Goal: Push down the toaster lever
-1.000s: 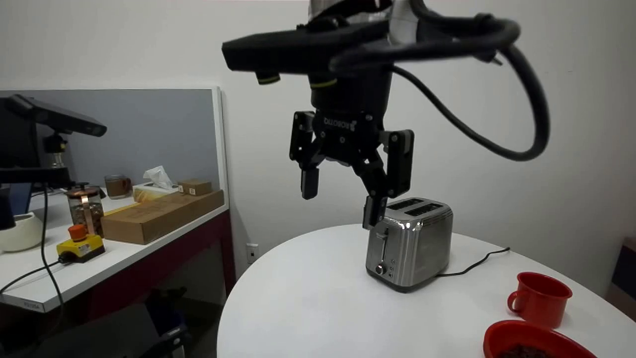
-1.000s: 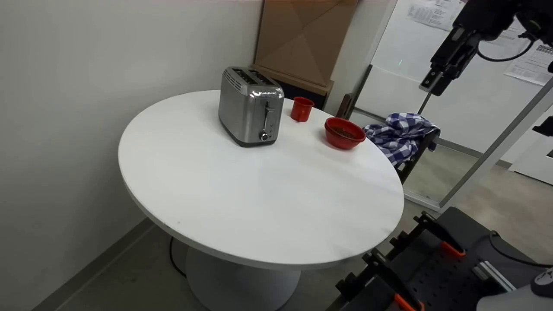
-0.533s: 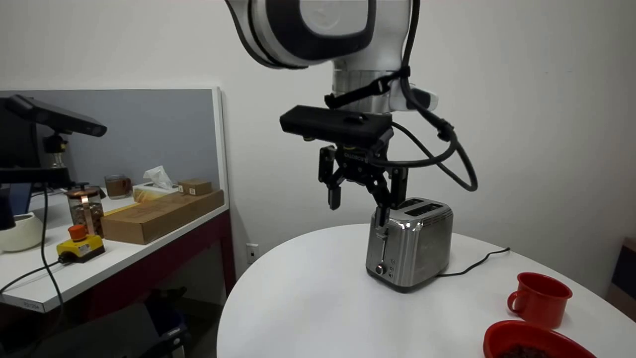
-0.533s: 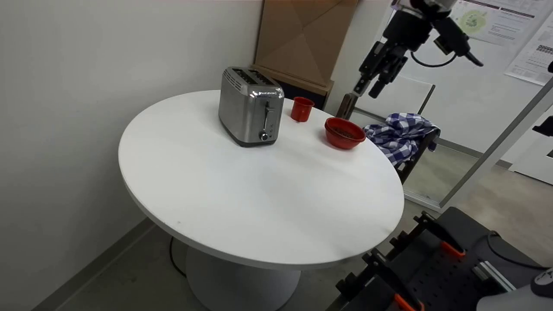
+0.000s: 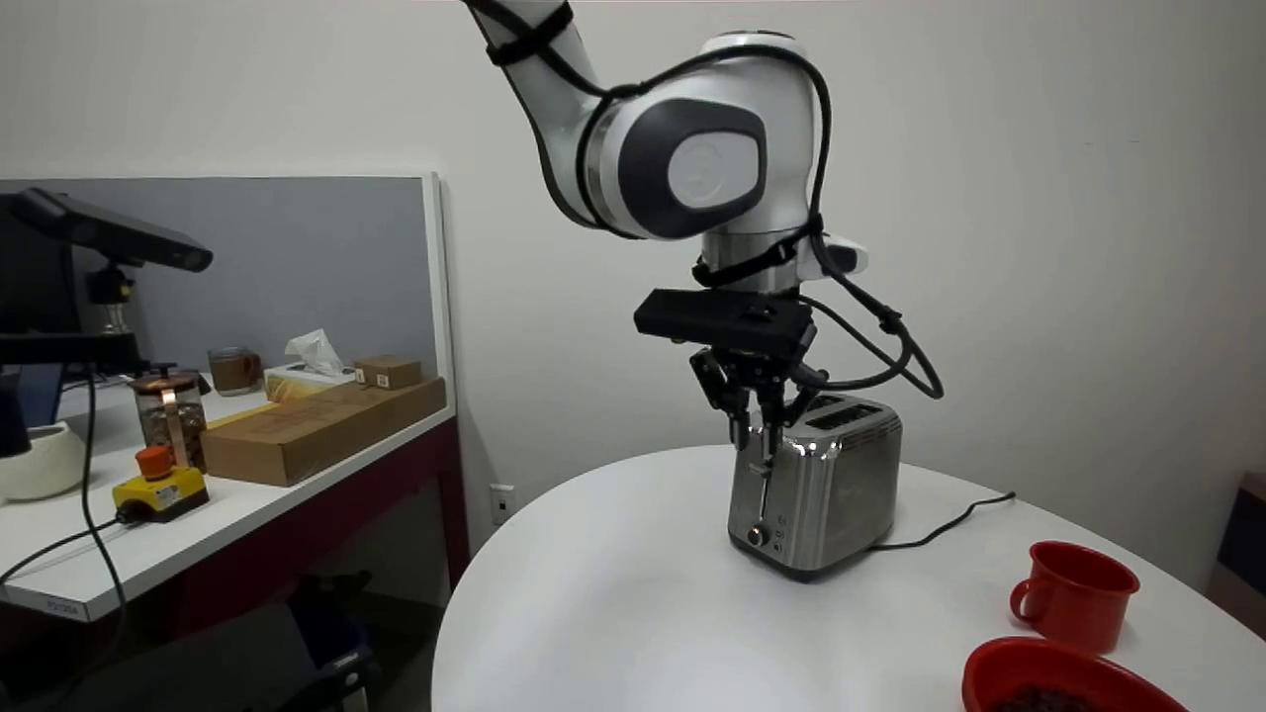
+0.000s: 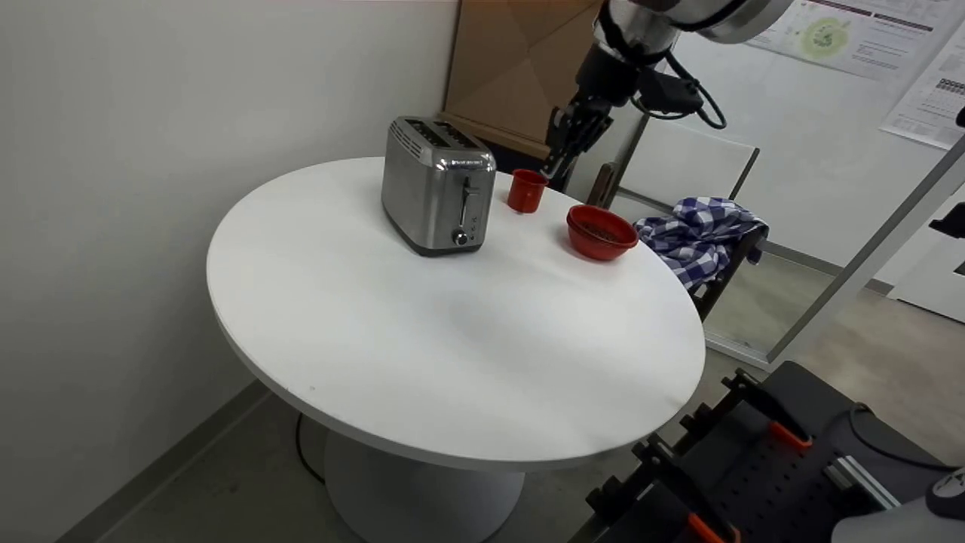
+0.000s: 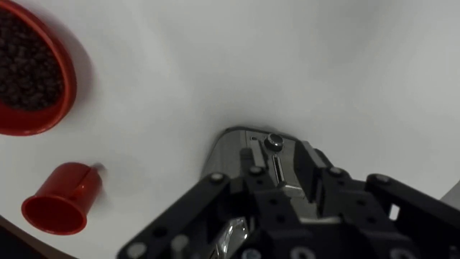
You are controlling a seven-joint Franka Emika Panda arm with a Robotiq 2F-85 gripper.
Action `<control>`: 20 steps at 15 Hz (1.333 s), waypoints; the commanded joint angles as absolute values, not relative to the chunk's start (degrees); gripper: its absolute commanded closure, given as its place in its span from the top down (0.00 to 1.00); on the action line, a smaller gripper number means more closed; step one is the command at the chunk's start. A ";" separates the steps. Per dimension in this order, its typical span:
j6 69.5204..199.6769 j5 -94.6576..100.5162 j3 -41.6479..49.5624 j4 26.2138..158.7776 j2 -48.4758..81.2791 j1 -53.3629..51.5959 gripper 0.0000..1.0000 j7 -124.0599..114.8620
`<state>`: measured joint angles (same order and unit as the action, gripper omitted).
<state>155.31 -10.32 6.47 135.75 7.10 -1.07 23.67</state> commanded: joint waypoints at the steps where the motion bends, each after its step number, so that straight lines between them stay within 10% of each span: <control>1: 163.89 -9.11 2.49 132.47 12.89 1.29 0.01 23.48; 20: 185.65 1.31 -1.31 125.40 30.08 0.47 0.00 17.42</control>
<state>182.11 -3.50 -2.00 128.29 26.27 0.90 20.39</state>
